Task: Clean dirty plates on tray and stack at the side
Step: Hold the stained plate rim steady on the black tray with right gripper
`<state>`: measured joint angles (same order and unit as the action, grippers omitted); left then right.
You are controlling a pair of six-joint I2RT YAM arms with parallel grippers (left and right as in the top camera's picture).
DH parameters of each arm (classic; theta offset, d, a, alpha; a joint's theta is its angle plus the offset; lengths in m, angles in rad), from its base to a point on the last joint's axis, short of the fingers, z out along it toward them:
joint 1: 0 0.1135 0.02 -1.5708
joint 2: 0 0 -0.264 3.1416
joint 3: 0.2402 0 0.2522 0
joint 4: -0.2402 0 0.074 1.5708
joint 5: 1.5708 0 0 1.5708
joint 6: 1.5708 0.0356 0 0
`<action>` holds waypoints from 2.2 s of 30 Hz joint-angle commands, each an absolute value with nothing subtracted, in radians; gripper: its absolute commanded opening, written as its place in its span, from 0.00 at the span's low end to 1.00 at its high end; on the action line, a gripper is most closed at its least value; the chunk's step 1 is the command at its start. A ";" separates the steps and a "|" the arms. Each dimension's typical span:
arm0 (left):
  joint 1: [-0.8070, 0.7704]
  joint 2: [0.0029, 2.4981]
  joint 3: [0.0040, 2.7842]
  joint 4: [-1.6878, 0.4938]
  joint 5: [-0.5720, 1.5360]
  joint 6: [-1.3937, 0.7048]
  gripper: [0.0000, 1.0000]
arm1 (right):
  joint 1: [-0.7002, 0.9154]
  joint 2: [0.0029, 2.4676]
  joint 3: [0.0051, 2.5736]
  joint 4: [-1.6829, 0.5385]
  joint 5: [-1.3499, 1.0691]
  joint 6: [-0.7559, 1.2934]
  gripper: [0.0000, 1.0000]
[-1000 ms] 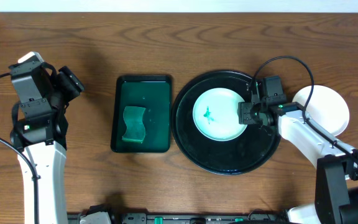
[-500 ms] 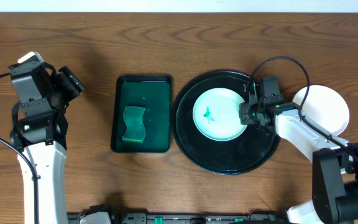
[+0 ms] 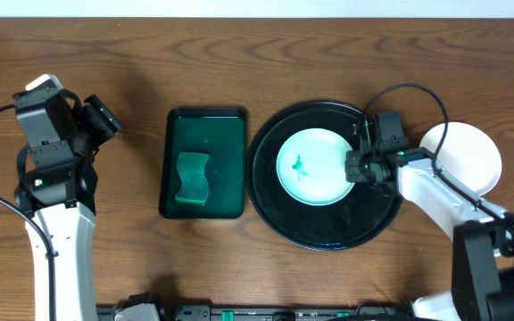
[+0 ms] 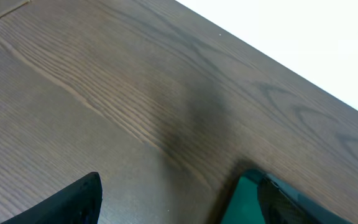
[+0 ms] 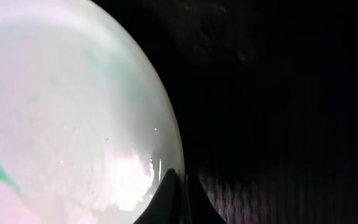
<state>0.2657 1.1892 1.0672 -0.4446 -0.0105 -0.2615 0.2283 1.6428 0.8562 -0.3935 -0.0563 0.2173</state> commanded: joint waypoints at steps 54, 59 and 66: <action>0.270 1.190 1.068 -0.443 -0.020 -0.263 0.80 | 0.250 1.610 0.756 -0.218 0.025 0.291 0.23; 0.270 1.190 1.068 -0.443 -0.020 -0.263 0.80 | 0.250 1.610 0.756 -0.216 0.018 0.291 0.23; 0.270 1.190 1.068 -0.401 -0.020 -0.263 0.80 | 0.250 1.610 0.756 -0.213 0.017 0.291 0.23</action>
<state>0.2657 1.1892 1.0672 -0.4404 -0.0105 -0.2615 0.2424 1.6028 0.7597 -0.2188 0.0174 0.2958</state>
